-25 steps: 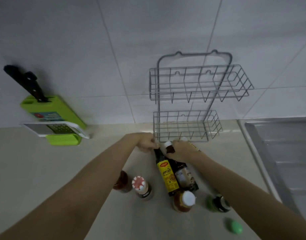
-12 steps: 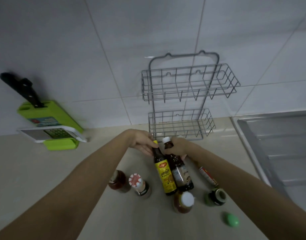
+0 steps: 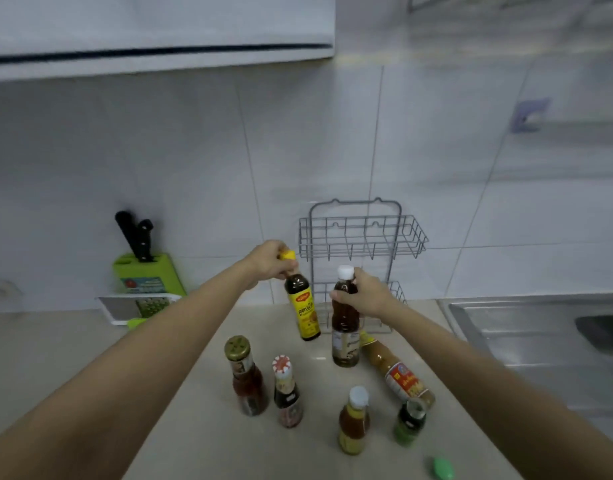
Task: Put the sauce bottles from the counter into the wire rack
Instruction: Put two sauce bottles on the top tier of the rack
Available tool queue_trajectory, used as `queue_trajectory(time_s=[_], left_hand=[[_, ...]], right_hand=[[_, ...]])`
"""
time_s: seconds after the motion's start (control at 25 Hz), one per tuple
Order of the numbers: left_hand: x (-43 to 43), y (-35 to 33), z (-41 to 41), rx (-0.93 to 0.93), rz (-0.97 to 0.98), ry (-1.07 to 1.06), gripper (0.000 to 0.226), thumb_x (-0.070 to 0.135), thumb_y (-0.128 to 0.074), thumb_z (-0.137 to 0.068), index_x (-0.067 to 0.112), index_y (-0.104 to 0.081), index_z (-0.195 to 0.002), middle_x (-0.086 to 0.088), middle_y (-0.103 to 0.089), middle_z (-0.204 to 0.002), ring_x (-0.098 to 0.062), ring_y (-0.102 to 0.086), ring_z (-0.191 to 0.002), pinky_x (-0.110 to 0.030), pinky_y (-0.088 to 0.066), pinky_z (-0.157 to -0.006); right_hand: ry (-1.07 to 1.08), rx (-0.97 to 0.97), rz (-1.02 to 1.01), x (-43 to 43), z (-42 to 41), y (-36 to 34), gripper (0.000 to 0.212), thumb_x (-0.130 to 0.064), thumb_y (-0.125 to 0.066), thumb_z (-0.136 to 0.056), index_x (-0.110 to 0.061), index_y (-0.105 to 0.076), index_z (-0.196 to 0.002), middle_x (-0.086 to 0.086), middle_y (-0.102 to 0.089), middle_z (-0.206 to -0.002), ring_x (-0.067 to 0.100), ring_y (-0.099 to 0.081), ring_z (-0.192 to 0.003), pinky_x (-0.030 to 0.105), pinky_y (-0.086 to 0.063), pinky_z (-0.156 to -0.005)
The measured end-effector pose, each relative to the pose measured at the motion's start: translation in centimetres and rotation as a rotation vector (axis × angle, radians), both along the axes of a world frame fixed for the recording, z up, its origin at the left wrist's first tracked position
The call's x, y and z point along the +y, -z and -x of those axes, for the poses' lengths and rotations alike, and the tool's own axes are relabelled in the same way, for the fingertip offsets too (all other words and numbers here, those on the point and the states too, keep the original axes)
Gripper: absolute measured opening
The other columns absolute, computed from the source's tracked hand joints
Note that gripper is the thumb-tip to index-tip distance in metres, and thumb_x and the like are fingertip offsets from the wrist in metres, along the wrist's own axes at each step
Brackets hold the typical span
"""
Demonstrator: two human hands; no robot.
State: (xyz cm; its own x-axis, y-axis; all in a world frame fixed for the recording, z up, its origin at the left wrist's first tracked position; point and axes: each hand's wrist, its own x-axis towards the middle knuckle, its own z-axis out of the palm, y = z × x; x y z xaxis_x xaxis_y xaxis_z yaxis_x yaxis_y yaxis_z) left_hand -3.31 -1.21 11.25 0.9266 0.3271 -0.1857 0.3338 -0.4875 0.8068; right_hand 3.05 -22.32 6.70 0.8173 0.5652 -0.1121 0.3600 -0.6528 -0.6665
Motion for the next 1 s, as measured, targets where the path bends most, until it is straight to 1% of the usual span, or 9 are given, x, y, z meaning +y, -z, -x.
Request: queue_trajectory(time_s=[0.08,0.16,0.24,0.32,0.4,0.48,0.56,0.76,1.0], left_hand=[[0.0,-3.3,0.3,-0.087,0.029,0.017,0.033,0.008,-0.066,-0.088,-0.004,-0.050,-0.114,-0.022,-0.062,-0.111,-0.025,-0.065,-0.091,-0.034,-0.058,-0.083],[-0.2,-6.0,0.7,-0.176,0.028,0.046,0.029,0.008,-0.067,-0.088,-0.004,-0.052,-0.111,-0.020,-0.063,-0.105,-0.022,-0.065,-0.084,-0.028,-0.057,-0.076],[-0.7,-7.9,1.0,-0.283,0.019,0.038,0.030,0.010,-0.066,-0.089,-0.005,-0.055,-0.112,-0.020,-0.064,-0.105,-0.024,-0.065,-0.086,-0.024,-0.056,-0.074],[-1.1,-9.2,0.8,-0.375,-0.005,0.009,0.031,0.013,-0.065,-0.090,-0.002,-0.057,-0.116,-0.020,-0.065,-0.109,-0.028,-0.067,-0.092,-0.020,-0.053,-0.073],[-1.3,-10.5,0.2,-0.460,-0.038,-0.025,0.031,0.015,-0.064,-0.090,0.002,-0.058,-0.118,-0.019,-0.065,-0.113,-0.030,-0.068,-0.097,-0.020,-0.052,-0.074],[-1.1,-11.6,-0.6,-0.533,-0.055,-0.075,0.033,0.017,-0.064,-0.091,0.007,-0.058,-0.121,-0.015,-0.066,-0.116,-0.029,-0.067,-0.101,-0.028,-0.054,-0.084],[-0.8,-12.4,-1.7,-0.586,-0.080,-0.133,0.034,0.020,-0.063,-0.091,0.011,-0.058,-0.123,-0.009,-0.066,-0.118,-0.025,-0.065,-0.104,-0.031,-0.050,-0.091],[0.0,-11.9,-4.1,-0.602,-0.138,-0.142,0.036,0.022,-0.065,-0.090,0.016,-0.057,-0.125,-0.002,-0.064,-0.121,-0.013,-0.056,-0.104,-0.025,-0.042,-0.088],[0.6,-9.8,-5.3,-0.538,-0.221,-0.058,0.040,0.019,-0.064,-0.090,0.015,-0.058,-0.129,-0.007,-0.065,-0.125,-0.019,-0.060,-0.112,-0.027,-0.044,-0.092]], right_hand=[[0.020,-0.024,-0.100,-0.4,0.0,-3.0,0.056,-0.044,-0.065,-0.085,-0.008,-0.048,-0.123,0.014,-0.062,-0.120,0.032,-0.059,-0.111,0.050,-0.053,-0.090],[0.033,-0.035,-0.232,-0.6,0.0,-6.3,0.053,-0.044,-0.066,-0.084,-0.010,-0.050,-0.121,0.012,-0.063,-0.117,0.030,-0.062,-0.108,0.051,-0.057,-0.084],[0.060,-0.069,-0.358,-0.6,-0.1,-9.4,0.052,-0.046,-0.067,-0.083,-0.013,-0.050,-0.120,0.009,-0.063,-0.113,0.028,-0.063,-0.104,0.050,-0.059,-0.079],[0.112,-0.168,-0.415,-0.3,-0.7,-11.9,0.051,-0.049,-0.066,-0.082,-0.015,-0.052,-0.118,0.008,-0.064,-0.109,0.029,-0.064,-0.102,0.051,-0.057,-0.082],[0.171,-0.283,-0.437,0.3,-1.6,-14.0,0.048,-0.051,-0.065,-0.082,-0.017,-0.053,-0.113,0.005,-0.064,-0.102,0.029,-0.063,-0.098,0.047,-0.055,-0.080],[0.221,-0.391,-0.442,1.1,-2.6,-15.4,0.045,-0.052,-0.063,-0.082,-0.016,-0.053,-0.108,0.002,-0.063,-0.098,0.028,-0.062,-0.096,0.036,-0.049,-0.074],[0.252,-0.447,-0.441,2.1,-3.6,-16.2,0.046,-0.052,-0.062,-0.083,-0.015,-0.053,-0.108,0.004,-0.065,-0.102,0.028,-0.062,-0.096,0.036,-0.048,-0.075],[0.275,-0.454,-0.428,4.1,-5.6,-15.3,0.045,-0.051,-0.062,-0.084,-0.014,-0.052,-0.108,0.009,-0.065,-0.105,0.029,-0.061,-0.098,0.042,-0.052,-0.082],[0.266,-0.462,-0.411,5.4,-6.6,-13.8,0.048,-0.055,-0.061,-0.082,-0.014,-0.053,-0.105,0.008,-0.067,-0.101,0.029,-0.062,-0.095,0.044,-0.053,-0.081]])
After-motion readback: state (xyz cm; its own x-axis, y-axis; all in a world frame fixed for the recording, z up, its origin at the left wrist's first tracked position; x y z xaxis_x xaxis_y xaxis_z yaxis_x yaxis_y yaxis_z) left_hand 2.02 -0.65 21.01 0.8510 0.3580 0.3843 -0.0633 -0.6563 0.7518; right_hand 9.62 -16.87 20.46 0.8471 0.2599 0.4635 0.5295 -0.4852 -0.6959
